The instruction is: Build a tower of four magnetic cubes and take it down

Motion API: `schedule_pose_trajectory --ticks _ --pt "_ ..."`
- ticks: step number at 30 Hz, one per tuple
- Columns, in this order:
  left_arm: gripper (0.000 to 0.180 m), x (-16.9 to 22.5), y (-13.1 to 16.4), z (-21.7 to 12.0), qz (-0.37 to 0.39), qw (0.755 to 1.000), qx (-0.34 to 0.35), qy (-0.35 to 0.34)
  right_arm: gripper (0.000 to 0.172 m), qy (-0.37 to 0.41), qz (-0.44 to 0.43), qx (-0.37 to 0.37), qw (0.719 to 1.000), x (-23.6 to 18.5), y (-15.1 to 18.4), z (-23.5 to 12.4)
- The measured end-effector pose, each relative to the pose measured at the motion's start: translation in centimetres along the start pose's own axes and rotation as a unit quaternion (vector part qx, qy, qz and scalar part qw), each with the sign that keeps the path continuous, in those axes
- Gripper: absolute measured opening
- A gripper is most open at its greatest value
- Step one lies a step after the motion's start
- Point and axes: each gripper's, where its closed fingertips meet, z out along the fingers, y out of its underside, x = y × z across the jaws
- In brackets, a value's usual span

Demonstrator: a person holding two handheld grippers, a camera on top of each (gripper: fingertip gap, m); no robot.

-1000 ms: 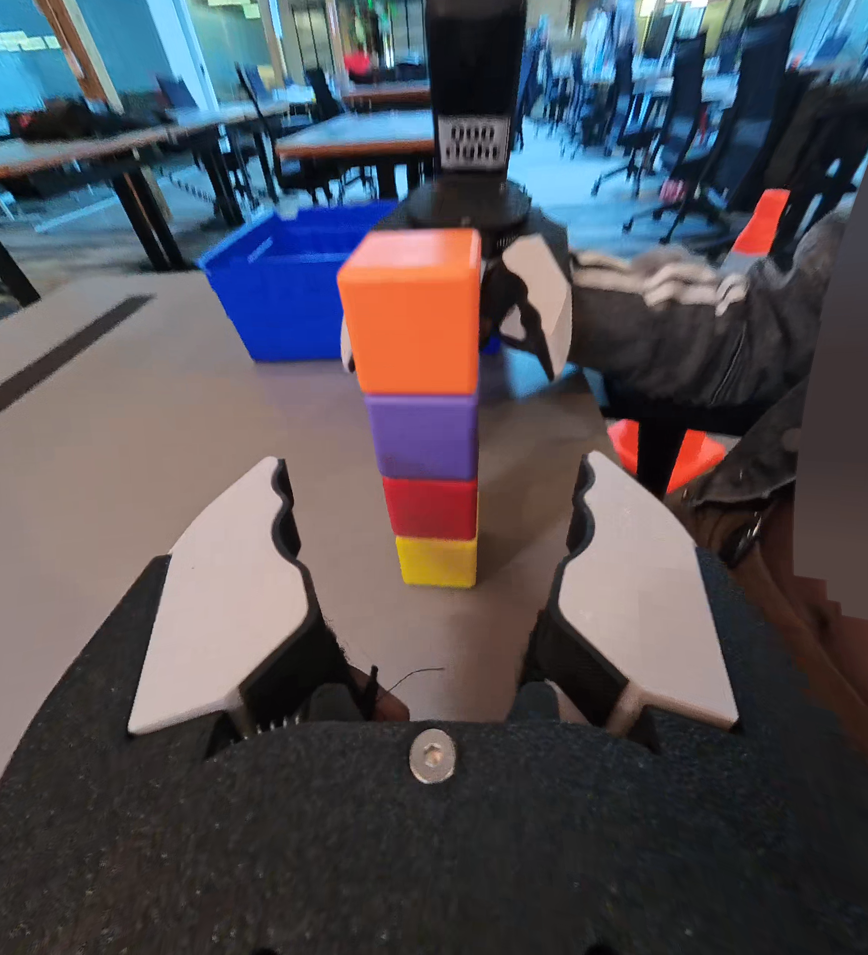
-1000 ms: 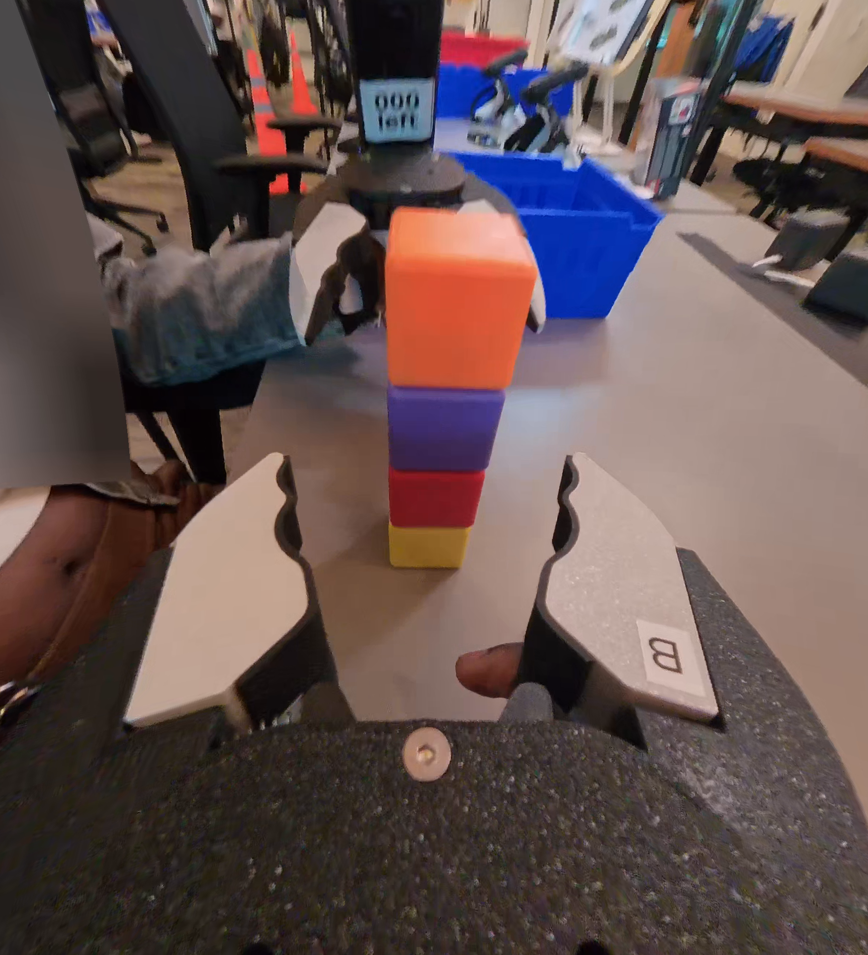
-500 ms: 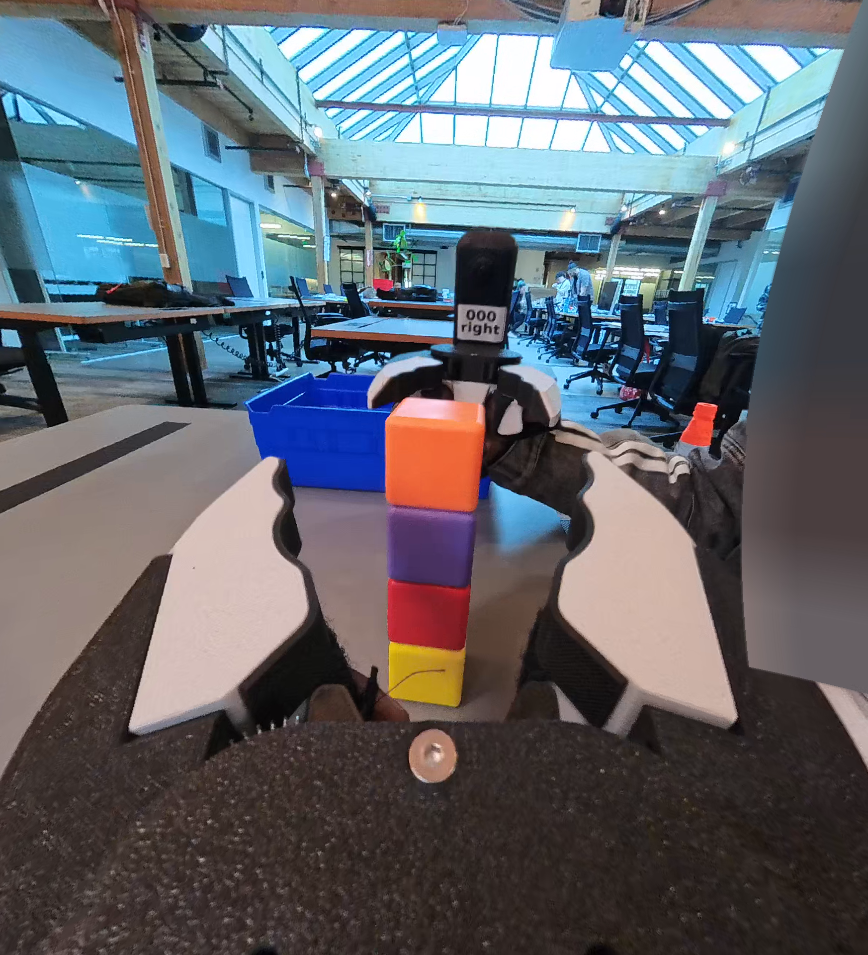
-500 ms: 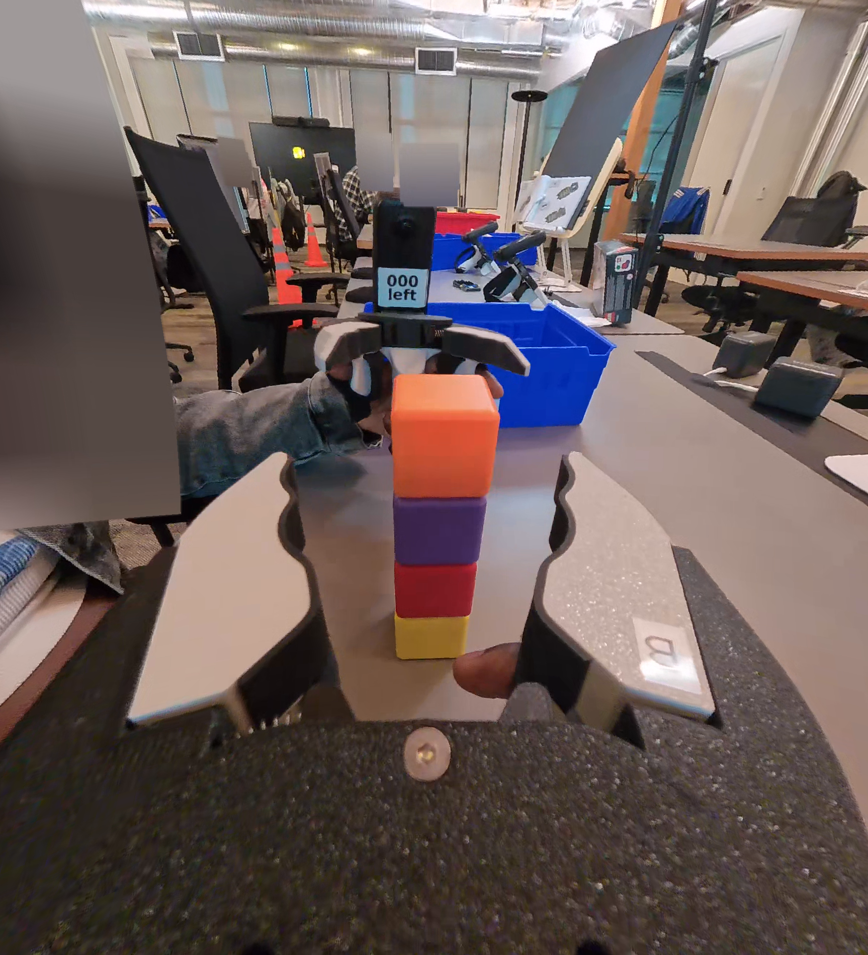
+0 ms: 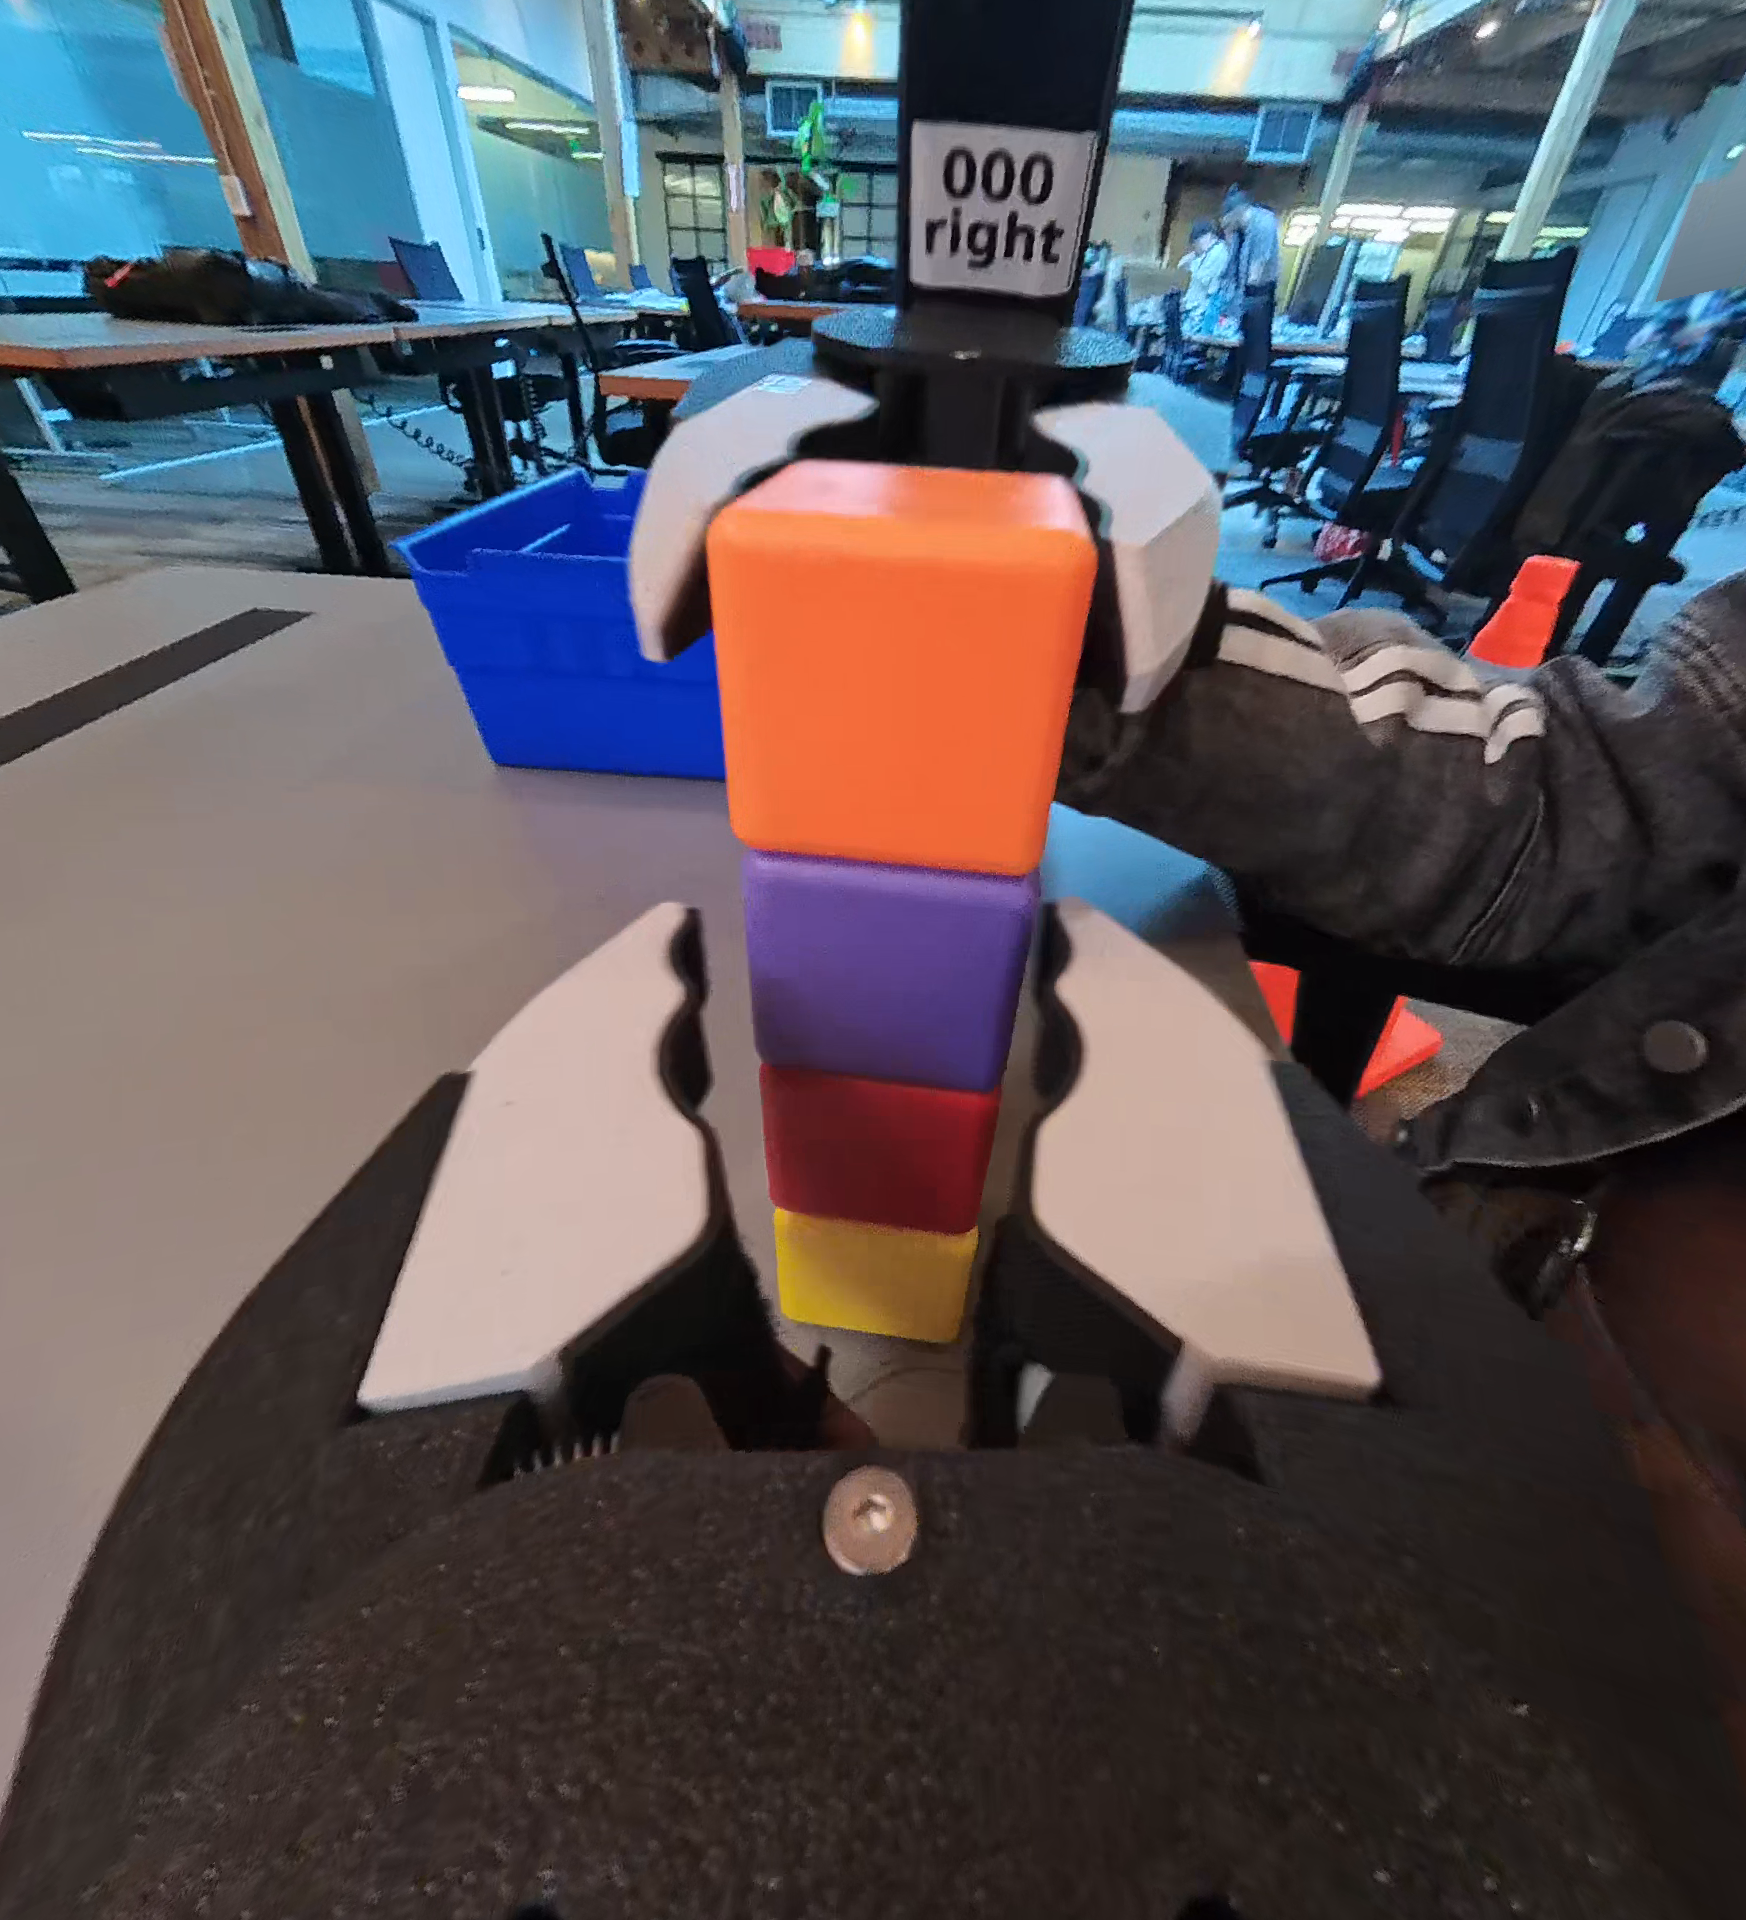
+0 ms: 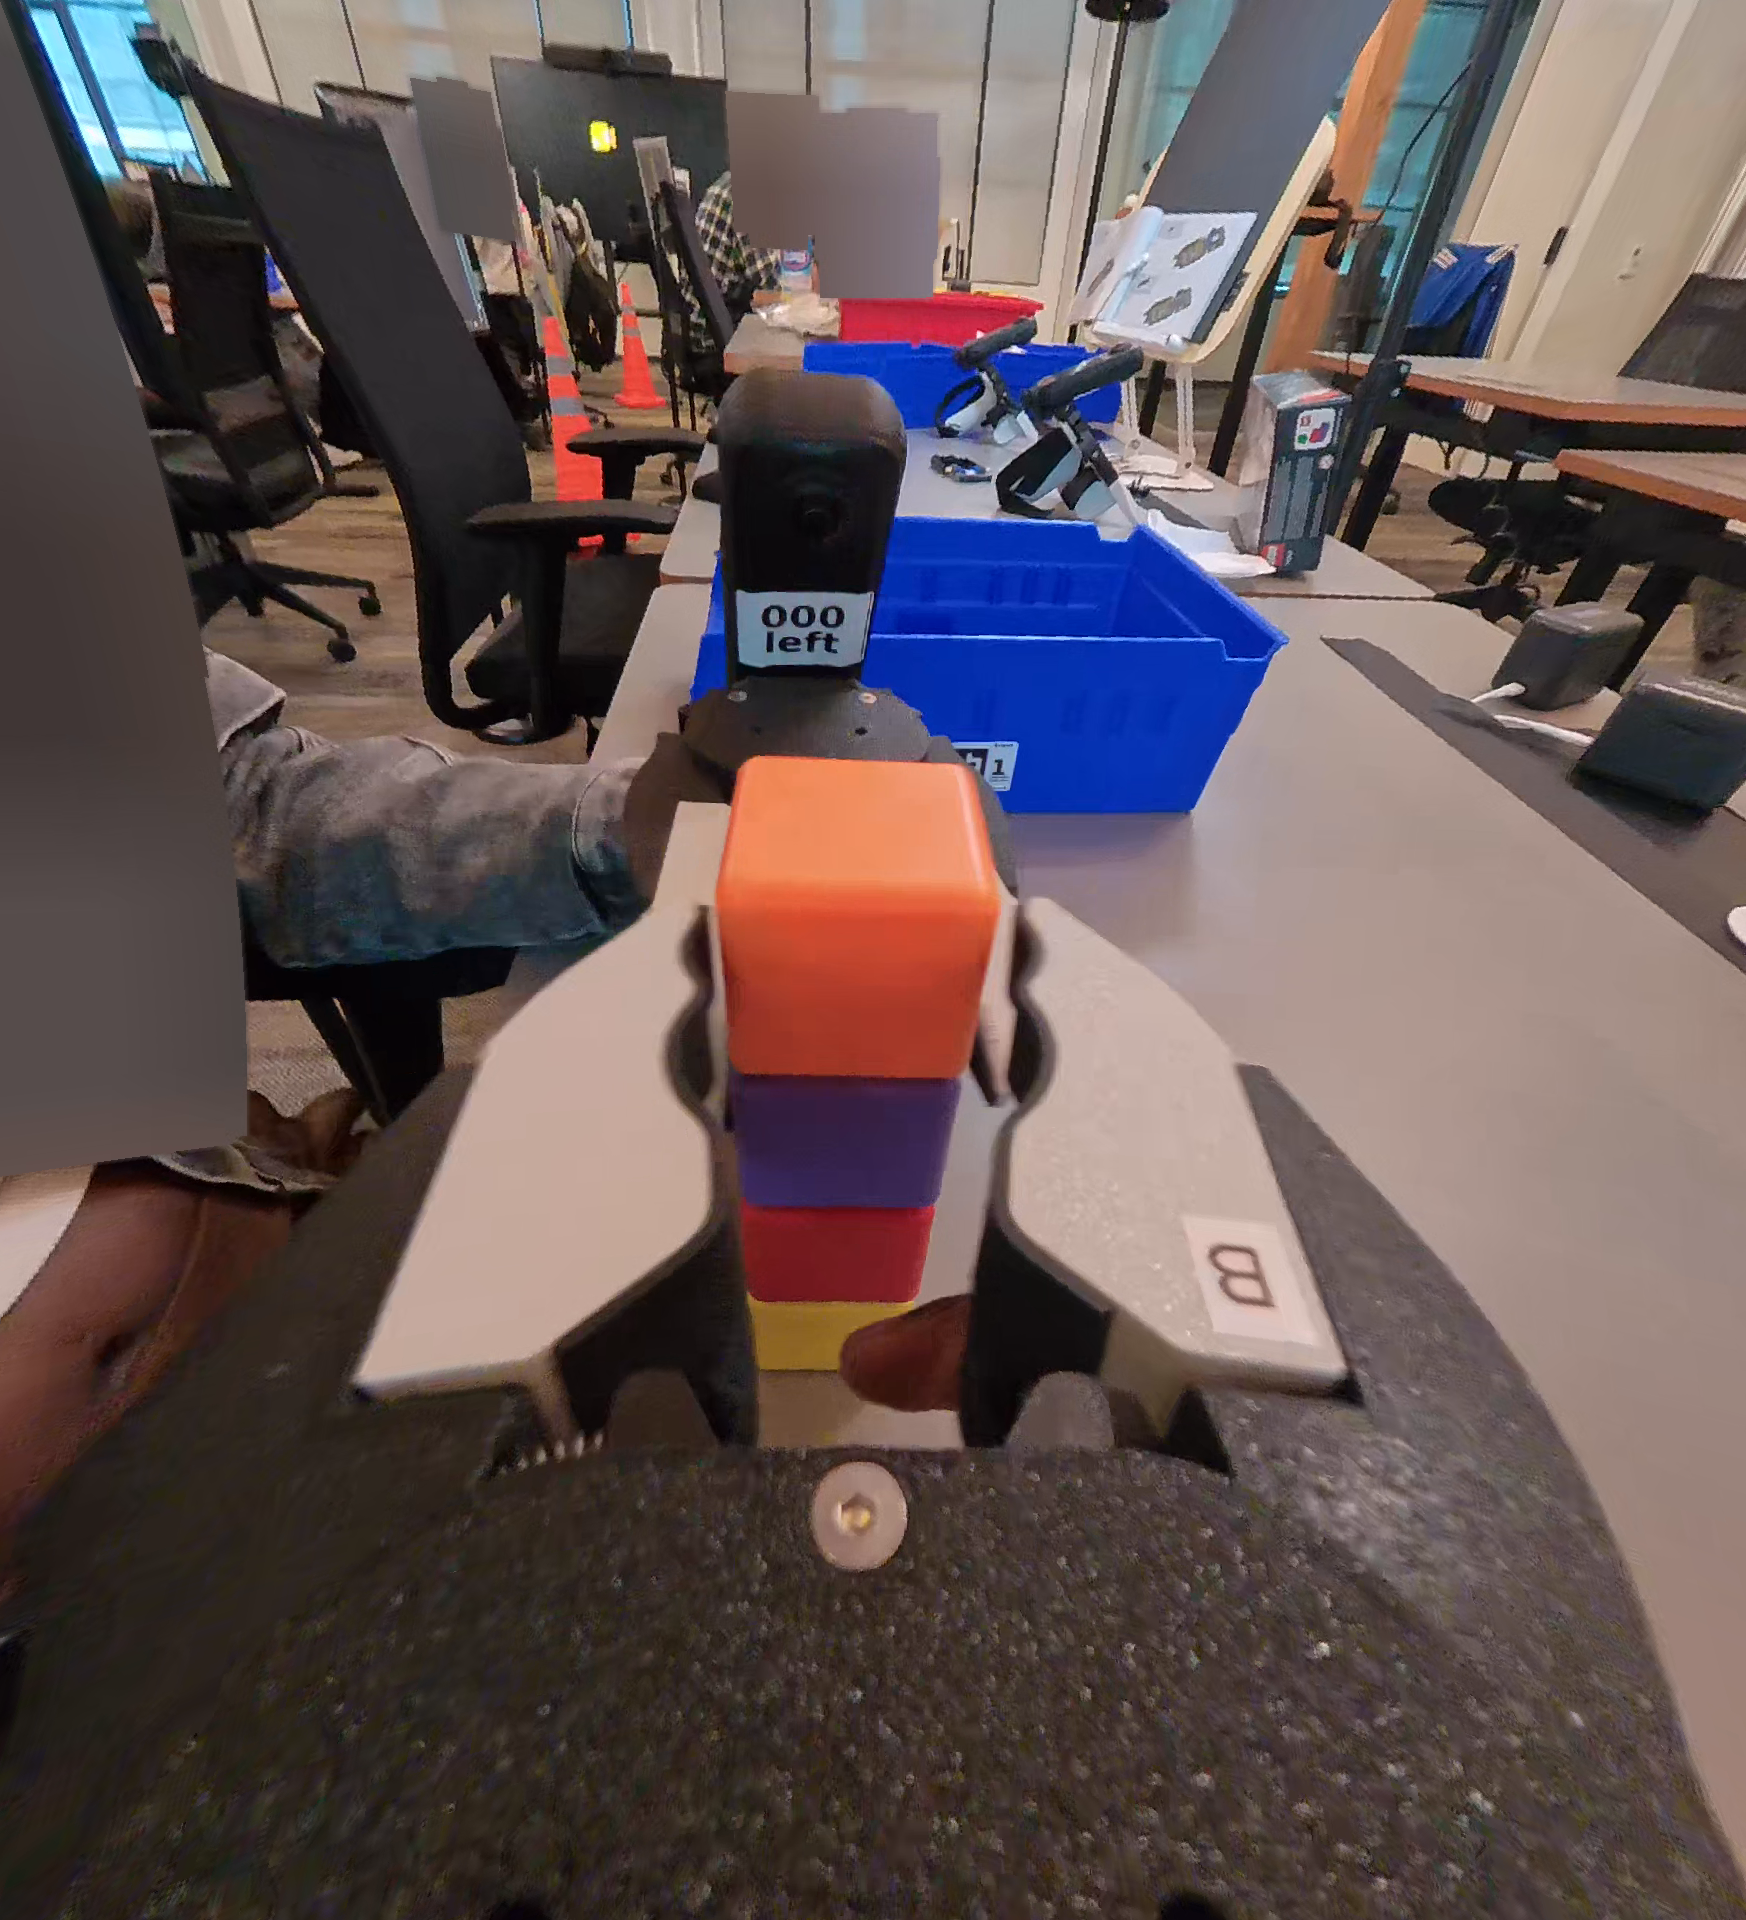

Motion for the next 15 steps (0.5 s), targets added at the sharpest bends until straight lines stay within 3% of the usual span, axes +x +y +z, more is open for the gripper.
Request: schedule_pose_trajectory --ticks 1,9,13,15 --pt "0.05 0.1 0.1 0.1 0.007 1.0 -0.001 0.002 0.049 0.002 -0.006 -0.001 1.0 0.0 0.1 0.0" --pt "0.049 0.2 0.2 0.1 0.005 1.0 -0.008 0.002 0.049 0.023 -0.024 -0.003 0.999 0.0 -0.2 -0.8" --pt "0.049 0.1 0.2 -0.2 0.004 1.0 -0.009 0.001 0.049 0.085 -0.011 0.079 0.993 1.4 -4.6 -5.2" --pt "0.049 0.2 0.2 -0.1 0.008 1.0 -0.01 0.003 0.049 0.162 -0.01 0.065 0.985 3.2 -5.8 -8.1"
